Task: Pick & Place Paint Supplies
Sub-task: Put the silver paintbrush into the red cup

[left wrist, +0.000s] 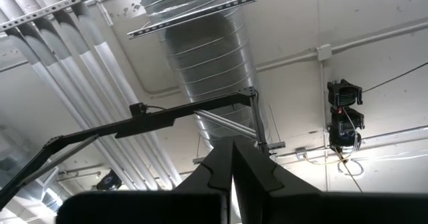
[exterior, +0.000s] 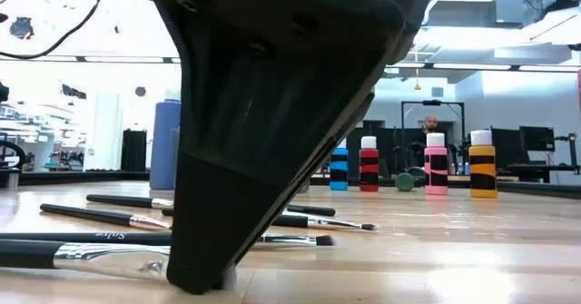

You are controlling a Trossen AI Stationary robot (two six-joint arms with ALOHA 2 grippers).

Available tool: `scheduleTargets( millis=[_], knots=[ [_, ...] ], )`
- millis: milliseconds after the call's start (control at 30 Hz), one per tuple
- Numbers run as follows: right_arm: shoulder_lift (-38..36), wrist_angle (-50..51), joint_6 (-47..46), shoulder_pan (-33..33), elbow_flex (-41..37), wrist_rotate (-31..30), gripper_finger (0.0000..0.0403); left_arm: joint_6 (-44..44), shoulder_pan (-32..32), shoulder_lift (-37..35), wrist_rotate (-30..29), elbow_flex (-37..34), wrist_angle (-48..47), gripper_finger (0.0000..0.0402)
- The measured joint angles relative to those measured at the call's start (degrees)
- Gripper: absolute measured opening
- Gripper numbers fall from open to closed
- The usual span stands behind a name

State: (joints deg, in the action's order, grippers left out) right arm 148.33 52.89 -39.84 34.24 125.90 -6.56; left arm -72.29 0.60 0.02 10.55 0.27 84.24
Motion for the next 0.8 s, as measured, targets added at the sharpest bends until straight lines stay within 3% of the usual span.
scheduleTargets(
  millis=[167, 400, 633, 800],
  knots=[
    [0.0, 1.7, -0.4, -1.3, 1.0, 3.0, 0.0003, 0.0, 0.0, 0.0, 0.0, 0.0, 0.0, 0.0003],
    [1.2, 8.4, 1.2, -3.5, 8.8, 7.6, 0.0001, 0.0, 0.0, 0.0, 0.0, 0.0, 0.0, 0.0003],
    [-4.0, 15.0, -2.3, -4.8, 8.4, 11.8, 0.0, 0.0, 0.0, 0.0, 0.0, 0.0, 0.0, 0.0003],
    [-7.3, 11.6, -4.8, -6.5, 8.8, 24.1, 0.0, 0.0, 0.0, 0.0, 0.0, 0.0, -0.2, 0.0003]
  ],
)
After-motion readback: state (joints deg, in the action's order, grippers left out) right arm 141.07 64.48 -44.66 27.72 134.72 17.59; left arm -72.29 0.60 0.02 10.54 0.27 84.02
